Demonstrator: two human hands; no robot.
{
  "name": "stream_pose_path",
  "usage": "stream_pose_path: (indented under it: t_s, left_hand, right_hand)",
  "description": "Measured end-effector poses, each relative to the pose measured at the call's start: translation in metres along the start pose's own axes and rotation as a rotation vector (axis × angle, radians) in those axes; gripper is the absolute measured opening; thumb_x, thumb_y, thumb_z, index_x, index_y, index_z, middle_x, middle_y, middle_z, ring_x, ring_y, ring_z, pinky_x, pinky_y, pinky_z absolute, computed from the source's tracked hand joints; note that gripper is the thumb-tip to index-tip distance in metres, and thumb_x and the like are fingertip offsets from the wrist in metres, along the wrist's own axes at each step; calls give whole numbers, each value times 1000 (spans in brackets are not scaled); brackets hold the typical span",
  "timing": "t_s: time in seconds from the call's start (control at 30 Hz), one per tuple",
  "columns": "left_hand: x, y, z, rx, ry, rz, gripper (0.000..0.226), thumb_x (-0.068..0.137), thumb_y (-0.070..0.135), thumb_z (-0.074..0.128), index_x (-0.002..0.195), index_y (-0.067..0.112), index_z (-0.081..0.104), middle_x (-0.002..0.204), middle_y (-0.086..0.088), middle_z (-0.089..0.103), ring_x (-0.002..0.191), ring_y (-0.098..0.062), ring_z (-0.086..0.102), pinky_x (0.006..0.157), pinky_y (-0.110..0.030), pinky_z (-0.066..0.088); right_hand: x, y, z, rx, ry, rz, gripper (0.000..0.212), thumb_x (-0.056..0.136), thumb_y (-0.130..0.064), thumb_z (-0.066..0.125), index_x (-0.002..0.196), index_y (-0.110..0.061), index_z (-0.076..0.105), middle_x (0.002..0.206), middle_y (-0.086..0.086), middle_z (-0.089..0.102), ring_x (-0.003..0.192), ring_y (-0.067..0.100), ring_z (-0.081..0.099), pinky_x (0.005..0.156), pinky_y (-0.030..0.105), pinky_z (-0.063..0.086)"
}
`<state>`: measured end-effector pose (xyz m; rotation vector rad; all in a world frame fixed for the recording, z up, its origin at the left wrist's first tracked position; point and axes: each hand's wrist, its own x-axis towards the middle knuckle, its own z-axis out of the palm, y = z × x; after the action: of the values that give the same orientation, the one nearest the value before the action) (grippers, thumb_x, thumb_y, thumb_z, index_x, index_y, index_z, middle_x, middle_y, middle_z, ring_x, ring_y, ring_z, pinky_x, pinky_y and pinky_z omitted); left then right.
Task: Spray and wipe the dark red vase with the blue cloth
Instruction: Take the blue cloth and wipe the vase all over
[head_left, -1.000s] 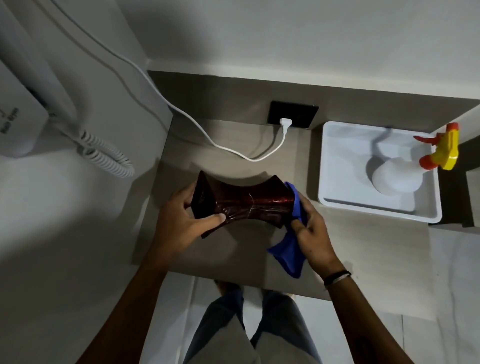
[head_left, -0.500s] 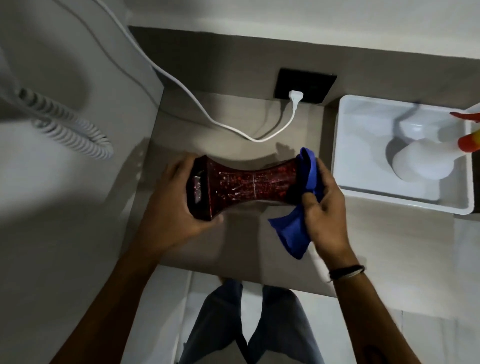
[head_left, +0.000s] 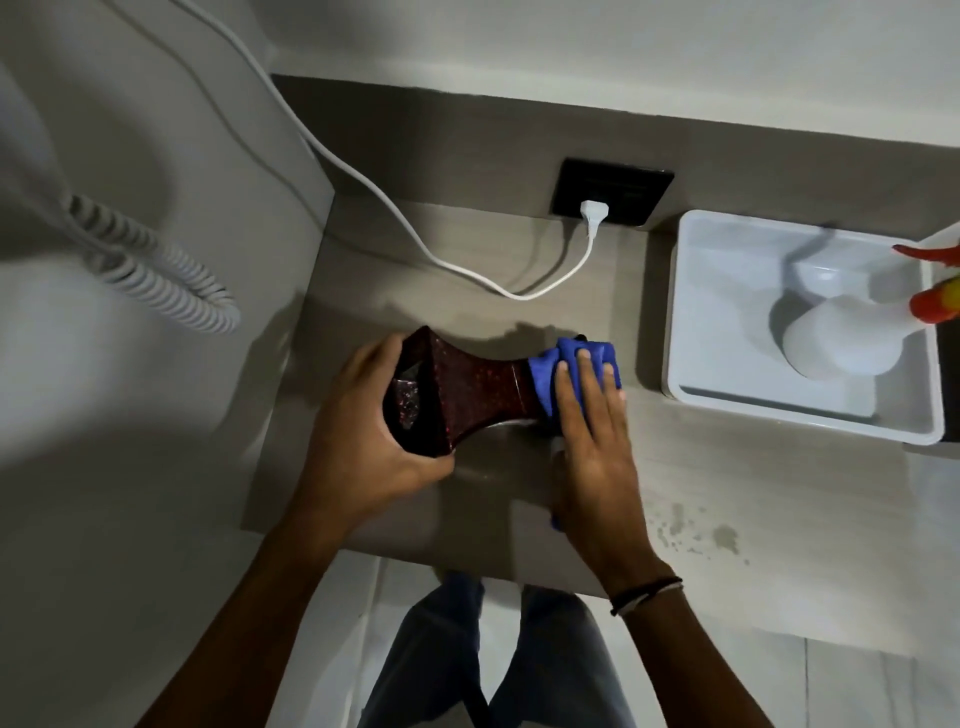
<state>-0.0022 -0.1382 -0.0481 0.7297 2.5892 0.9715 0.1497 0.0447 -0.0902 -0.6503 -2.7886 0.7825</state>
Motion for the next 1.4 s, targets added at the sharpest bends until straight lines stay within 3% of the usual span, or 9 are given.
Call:
stream_pose_path:
  t_s: [0.2, 0.4, 0.57, 0.77, 0.9, 1.0, 1.17, 1.3, 1.4]
  left_hand:
    - [-1, 9, -2, -4, -10, -11, 106, 49, 44, 87, 146, 17, 53, 140, -5, 58, 127, -27, 60, 100, -44, 54]
    - [-2, 12, 0, 53, -10, -41, 113, 50, 28, 101, 149, 7, 51, 141, -12, 55, 127, -34, 59, 100, -53, 55]
    - [-6, 18, 3, -20, 11, 21, 94, 55, 41, 84, 142, 25, 53, 135, 10, 56, 124, -20, 58, 100, -39, 48]
    - [-9, 12, 0, 94, -28, -31, 118, 48, 45, 89, 152, 8, 49, 142, -13, 57, 129, -32, 58, 100, -43, 51]
    - [-7, 15, 1, -163, 62, -200, 79, 49, 47, 88, 124, 42, 63, 111, 23, 64, 102, 16, 62, 82, -4, 49]
    - [-7, 13, -2, -330, 65, -380, 77, 54, 64, 85, 125, 44, 66, 114, 19, 75, 106, 2, 71, 92, -32, 63]
    - [-8, 16, -15, -201, -140, -262, 118, 59, 93, 70, 154, 73, 2, 162, 19, 42, 140, -13, 51, 113, -46, 43]
    - [-13, 12, -13, -122, -278, -124, 149, 43, 82, 90, 161, 62, 1, 166, 10, 29, 147, -19, 43, 115, -50, 44]
    - [-11, 10, -3, -10, -129, -47, 131, 53, 68, 84, 163, 35, 21, 165, -5, 36, 147, -16, 40, 117, -48, 43]
  right_hand:
    - [-5, -60, 11, 238, -59, -345, 94, 87, 19, 44, 171, -8, 14, 181, 15, 8, 169, 37, 6, 137, 56, 15]
    - [13, -6, -14, 104, -125, -46, 99, 85, 26, 65, 166, -4, 17, 178, 20, 9, 166, 43, 6, 133, 63, 22]
    - [3, -58, 4, 222, -101, -408, 85, 93, 7, 43, 171, -7, 14, 181, 16, 7, 169, 36, 4, 137, 55, 15]
    - [34, 44, -33, 171, -275, 95, 94, 88, 21, 56, 170, -12, 22, 178, 14, 22, 166, 36, 22, 135, 48, 25]
    - [27, 50, -36, 773, -200, 438, 79, 95, 23, 45, 158, -24, 51, 152, 0, 65, 139, 22, 63, 117, 35, 53]
    - [15, 37, -31, 1065, -151, 693, 75, 97, 20, 40, 142, -35, 64, 132, 0, 79, 118, 28, 76, 97, 37, 65]
    - [24, 31, -30, 1118, -81, 746, 66, 98, 18, 42, 148, -21, 63, 131, 5, 79, 121, 34, 75, 105, 48, 61]
    - [41, 35, -35, 1082, -49, 723, 64, 95, 19, 42, 136, -21, 71, 112, 0, 84, 116, 41, 75, 103, 54, 62]
    - [39, 28, -37, 891, -35, 579, 72, 94, 23, 42, 153, -15, 57, 137, 4, 74, 134, 32, 66, 118, 52, 52]
